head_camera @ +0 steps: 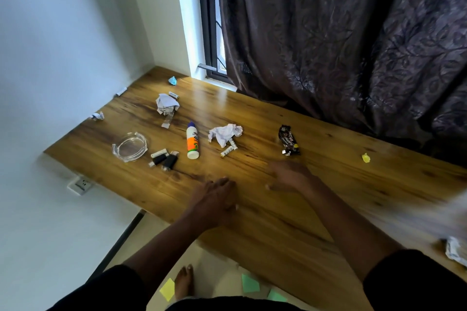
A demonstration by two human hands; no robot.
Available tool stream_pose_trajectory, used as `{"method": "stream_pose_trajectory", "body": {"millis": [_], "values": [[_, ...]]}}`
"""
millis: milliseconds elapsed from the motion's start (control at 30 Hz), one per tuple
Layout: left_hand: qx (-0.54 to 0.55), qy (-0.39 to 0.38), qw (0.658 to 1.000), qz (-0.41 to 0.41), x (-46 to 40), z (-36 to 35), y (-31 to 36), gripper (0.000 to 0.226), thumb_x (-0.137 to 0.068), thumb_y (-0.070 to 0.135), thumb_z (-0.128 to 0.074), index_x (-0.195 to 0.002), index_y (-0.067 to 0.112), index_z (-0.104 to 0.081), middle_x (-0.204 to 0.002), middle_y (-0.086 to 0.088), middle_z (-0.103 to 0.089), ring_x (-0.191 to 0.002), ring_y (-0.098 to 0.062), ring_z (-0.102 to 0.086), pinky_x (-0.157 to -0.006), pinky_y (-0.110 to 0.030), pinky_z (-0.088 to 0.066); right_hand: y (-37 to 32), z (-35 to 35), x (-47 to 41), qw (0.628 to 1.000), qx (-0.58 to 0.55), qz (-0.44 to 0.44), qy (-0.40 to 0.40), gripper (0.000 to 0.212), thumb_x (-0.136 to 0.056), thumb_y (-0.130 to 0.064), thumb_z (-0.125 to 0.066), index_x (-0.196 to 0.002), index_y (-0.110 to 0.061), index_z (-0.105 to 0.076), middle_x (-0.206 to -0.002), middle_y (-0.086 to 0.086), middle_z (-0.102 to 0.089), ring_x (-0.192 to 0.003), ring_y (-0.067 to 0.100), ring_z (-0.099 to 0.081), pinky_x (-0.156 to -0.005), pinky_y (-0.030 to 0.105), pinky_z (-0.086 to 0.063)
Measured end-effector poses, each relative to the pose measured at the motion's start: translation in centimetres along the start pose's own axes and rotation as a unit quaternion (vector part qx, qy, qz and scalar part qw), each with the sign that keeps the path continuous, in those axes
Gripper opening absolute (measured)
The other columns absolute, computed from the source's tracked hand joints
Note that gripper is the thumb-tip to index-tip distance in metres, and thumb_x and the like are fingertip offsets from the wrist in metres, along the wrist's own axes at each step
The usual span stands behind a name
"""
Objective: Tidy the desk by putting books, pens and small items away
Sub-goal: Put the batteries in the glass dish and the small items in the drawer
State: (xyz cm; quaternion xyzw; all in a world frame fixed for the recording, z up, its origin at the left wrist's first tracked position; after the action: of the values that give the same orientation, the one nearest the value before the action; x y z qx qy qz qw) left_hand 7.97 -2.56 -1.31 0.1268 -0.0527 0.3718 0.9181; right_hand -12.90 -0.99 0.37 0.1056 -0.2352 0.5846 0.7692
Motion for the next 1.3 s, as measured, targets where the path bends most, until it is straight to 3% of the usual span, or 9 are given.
{"method": "stream_pose_trajectory", "body": {"millis": [100, 300, 433, 600, 767, 1000, 1133, 1200, 1300], "values": [[0.170, 0.016, 0.985, -0.007, 0.3, 1.9, -2.7, 0.051, -0.097, 0.049, -0.064, -0.143, 0.029, -0.055, -0.140, 0.006, -0.061, -0.120, -0.010, -0.058, -0.104, -0.031, -0.047, -5.2, 1.7, -2.0, 0.994, -0.083, 0.045, 0.063, 0.054, -0.091, -0.044, -0.072, -0.140, -0.035, -0.052, -0.147, 0.002, -0.052, -0.125, 0.026, -0.058, -0.097, 0.037, -0.052], [0.369, 0.041, 0.929, -0.001, 0.1, 2.5, -10.5, 0.017, -0.100, 0.028, -0.064, -0.114, 0.028, -0.073, -0.120, 0.014, -0.072, -0.111, -0.007, -0.068, -0.093, -0.037, -0.058, -11.7, 3.0, -7.0, 0.987, -0.076, 0.047, 0.133, 0.042, -0.098, -0.023, -0.060, -0.136, -0.041, -0.055, -0.146, 0.005, -0.046, -0.125, 0.029, -0.053, -0.095, 0.039, -0.052], [0.469, 0.069, 0.880, 0.023, 0.0, 3.7, -13.1, 0.015, -0.102, 0.018, -0.063, -0.109, 0.023, -0.075, -0.103, 0.007, -0.078, -0.098, -0.014, -0.074, -0.084, -0.035, -0.062, -12.0, 2.8, -8.5, 0.985, -0.049, 0.025, 0.167, 0.022, -0.099, -0.028, -0.059, -0.120, -0.033, -0.065, -0.137, 0.007, -0.052, -0.117, 0.031, -0.056, -0.086, 0.036, -0.051], [0.586, 0.035, 0.805, 0.084, -1.0, 2.5, -14.5, 0.016, -0.103, 0.013, -0.060, -0.105, 0.021, -0.074, -0.094, 0.000, -0.080, -0.084, -0.014, -0.074, -0.074, -0.038, -0.060, -11.2, 2.3, -8.9, 0.980, -0.062, 0.003, 0.189, 0.023, -0.094, -0.038, -0.066, -0.117, -0.034, -0.067, -0.130, -0.001, -0.054, -0.112, 0.026, -0.059, -0.083, 0.035, -0.052], [0.699, -0.053, 0.695, 0.159, -1.9, 0.8, -14.2, 0.023, -0.103, 0.019, -0.061, -0.122, 0.008, -0.066, -0.109, -0.011, -0.078, -0.103, -0.030, -0.074, -0.095, -0.047, -0.059, -10.6, 2.8, -7.3, 0.970, -0.095, -0.018, 0.221, 0.019, -0.092, -0.034, -0.071, -0.111, -0.032, -0.071, -0.121, -0.004, -0.057, -0.108, 0.019, -0.060, -0.077, 0.029, -0.046], [0.840, -0.135, 0.477, 0.221, -3.9, 0.1, -9.8, 0.055, -0.106, 0.049, -0.048, -0.137, 0.004, -0.054, -0.138, -0.017, -0.062, -0.129, -0.035, -0.058, -0.111, -0.049, -0.047, -12.4, 4.2, -3.2, 0.923, -0.270, -0.031, 0.273, 0.018, -0.083, -0.041, -0.079, -0.088, -0.026, -0.072, -0.079, -0.012, -0.072, -0.075, 0.003, -0.067, -0.067, 0.028, -0.054], [0.893, -0.108, 0.377, 0.220, -4.1, 0.7, -8.7, 0.056, -0.107, 0.049, -0.043, -0.135, 0.003, -0.058, -0.125, -0.018, -0.072, -0.112, -0.030, -0.071, -0.097, -0.044, -0.055, -14.9, 4.6, -2.1, 0.913, -0.312, 0.020, 0.262, 0.021, -0.087, -0.046, -0.075, -0.090, -0.025, -0.076, -0.077, -0.013, -0.072, -0.069, 0.000, -0.067, -0.063, 0.025, -0.057], [0.901, -0.096, 0.352, 0.234, -3.8, 0.3, -9.1, 0.053, -0.107, 0.045, -0.044, -0.135, 0.002, -0.060, -0.117, -0.018, -0.074, -0.097, -0.028, -0.075, -0.083, -0.041, -0.057, -14.5, 4.7, -2.1, 0.907, -0.304, 0.010, 0.290, 0.017, -0.090, -0.042, -0.071, -0.091, -0.026, -0.076, -0.078, -0.013, -0.072, -0.070, 0.000, -0.066, -0.065, 0.028, -0.057], [0.894, -0.080, 0.345, 0.273, -2.9, -0.9, -10.0, 0.047, -0.104, 0.037, -0.055, -0.132, 0.000, -0.061, -0.103, -0.018, -0.075, -0.091, -0.029, -0.072, -0.080, -0.041, -0.058, -12.4, 4.8, -3.0, 0.904, -0.268, -0.029, 0.332, 0.010, -0.092, -0.033, -0.070, -0.094, -0.025, -0.075, -0.083, -0.012, -0.073, -0.073, 0.003, -0.066, -0.069, 0.032, -0.058]]}}
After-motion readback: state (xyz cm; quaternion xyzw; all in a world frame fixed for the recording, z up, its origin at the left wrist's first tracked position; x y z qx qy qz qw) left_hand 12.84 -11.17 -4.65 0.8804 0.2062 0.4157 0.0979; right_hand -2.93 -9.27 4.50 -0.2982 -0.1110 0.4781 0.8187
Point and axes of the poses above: each hand's wrist, its own x-axis away from the middle knuckle, its own z-axis out of the back of the hand, y = z × x, the point moved 8 cm from there along -x, towards the middle knuckle
